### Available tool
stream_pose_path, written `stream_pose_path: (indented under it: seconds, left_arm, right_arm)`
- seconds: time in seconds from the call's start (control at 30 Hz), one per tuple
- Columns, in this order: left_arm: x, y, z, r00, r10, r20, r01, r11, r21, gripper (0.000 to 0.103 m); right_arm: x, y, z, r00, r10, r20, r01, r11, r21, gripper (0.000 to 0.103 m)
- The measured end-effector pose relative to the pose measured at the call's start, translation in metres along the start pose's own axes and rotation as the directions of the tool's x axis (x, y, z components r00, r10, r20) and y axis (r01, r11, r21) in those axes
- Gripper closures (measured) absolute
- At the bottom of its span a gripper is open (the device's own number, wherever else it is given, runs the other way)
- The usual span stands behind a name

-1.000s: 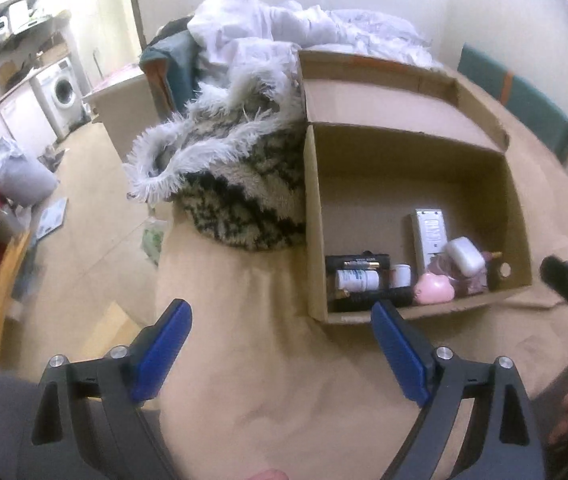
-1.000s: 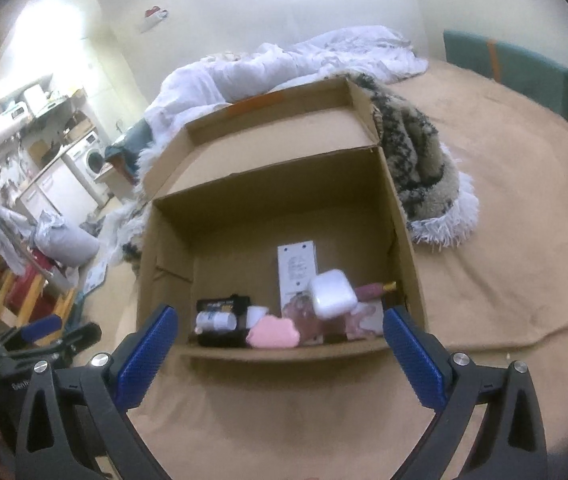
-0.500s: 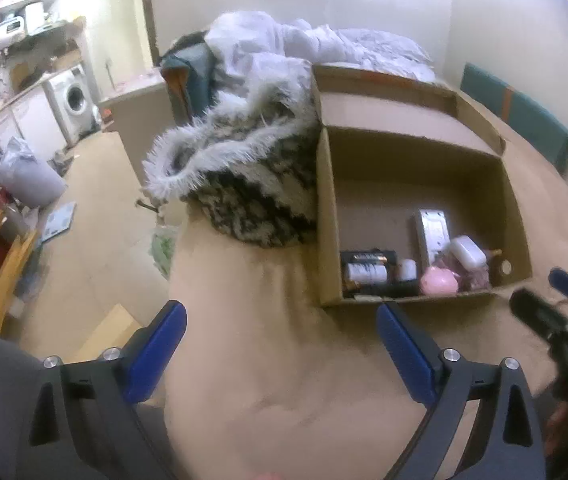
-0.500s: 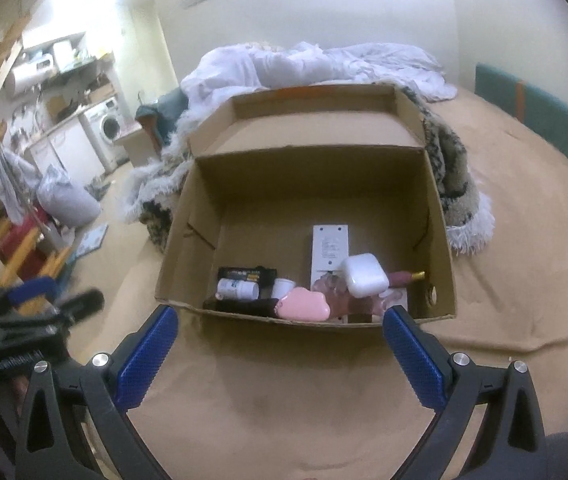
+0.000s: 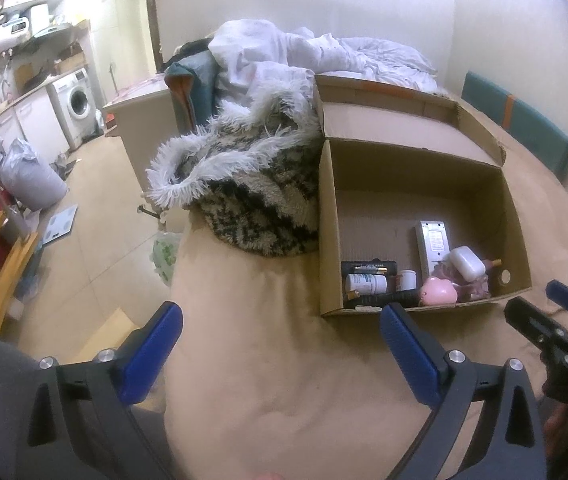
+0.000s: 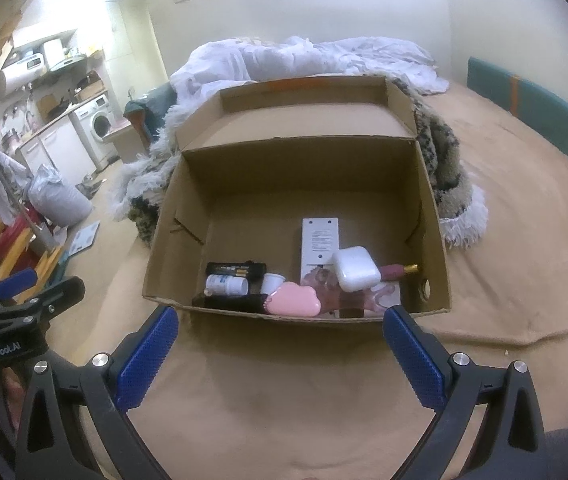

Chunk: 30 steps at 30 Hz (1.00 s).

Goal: Organize rigid objects

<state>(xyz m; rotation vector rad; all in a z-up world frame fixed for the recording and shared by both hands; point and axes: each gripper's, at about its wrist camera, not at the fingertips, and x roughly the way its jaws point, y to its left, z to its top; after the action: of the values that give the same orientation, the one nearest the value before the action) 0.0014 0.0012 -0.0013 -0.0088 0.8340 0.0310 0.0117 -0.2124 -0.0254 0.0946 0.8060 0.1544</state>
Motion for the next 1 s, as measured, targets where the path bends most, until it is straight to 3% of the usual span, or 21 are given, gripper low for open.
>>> stream_pose_path:
  seconds: [1.0]
  left_arm:
    - [0.0003, -0.0012, 0.0004, 1.000, -0.019, 0.006, 0.019, 1.000, 0.008, 0.004]
  right_arm:
    - [-0.0011, -0.0022, 0.0003, 1.000, 0.000, -0.004, 0.000, 1.000, 0.004, 0.000]
